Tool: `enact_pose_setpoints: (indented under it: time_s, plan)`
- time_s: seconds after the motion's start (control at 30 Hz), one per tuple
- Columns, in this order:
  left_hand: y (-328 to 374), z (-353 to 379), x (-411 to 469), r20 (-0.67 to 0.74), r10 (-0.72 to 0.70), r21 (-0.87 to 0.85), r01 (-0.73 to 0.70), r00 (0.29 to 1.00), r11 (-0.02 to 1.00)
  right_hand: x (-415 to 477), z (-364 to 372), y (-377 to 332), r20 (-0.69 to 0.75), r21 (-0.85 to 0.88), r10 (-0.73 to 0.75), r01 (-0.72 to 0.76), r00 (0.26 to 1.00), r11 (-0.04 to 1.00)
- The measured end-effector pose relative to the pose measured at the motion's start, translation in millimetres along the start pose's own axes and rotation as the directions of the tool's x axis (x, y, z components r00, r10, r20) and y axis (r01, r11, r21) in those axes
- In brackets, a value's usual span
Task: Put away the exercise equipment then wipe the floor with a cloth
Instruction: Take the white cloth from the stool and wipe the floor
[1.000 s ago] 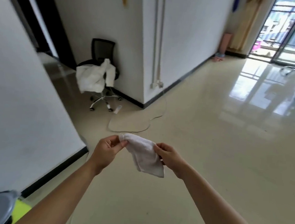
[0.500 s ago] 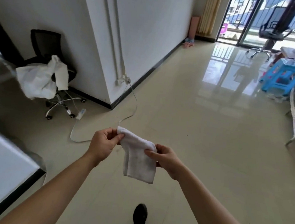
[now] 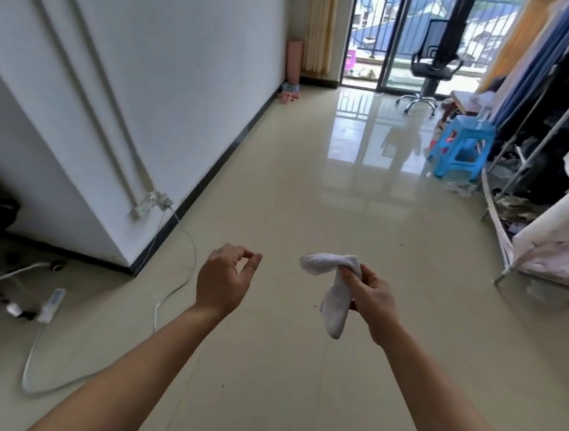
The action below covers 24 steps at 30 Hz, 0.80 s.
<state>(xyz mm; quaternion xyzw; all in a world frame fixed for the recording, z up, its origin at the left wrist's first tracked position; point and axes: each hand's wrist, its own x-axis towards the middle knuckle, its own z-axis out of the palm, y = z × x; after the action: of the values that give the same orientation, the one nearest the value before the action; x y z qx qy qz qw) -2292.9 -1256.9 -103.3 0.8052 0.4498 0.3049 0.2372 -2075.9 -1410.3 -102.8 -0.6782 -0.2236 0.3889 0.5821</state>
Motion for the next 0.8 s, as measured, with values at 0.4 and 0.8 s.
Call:
enact_pose_setpoints:
  time_s: [0.4, 0.8]
  plan:
    - [47.6, 178.2, 286.3, 0.168, -0.003, 0.333, -0.053, 0.986, 0.942, 349.3, -83.6, -53.7, -0.100, 0.058, 0.065, -0.059, 0.993, 0.997]
    - [1.7, 280.9, 547.7, 0.244, -0.051, 0.518, -0.086, 0.968, 0.851, 661.2, -50.2, -119.1, -0.029, -0.042, 0.120, -0.121, 0.992, 0.992]
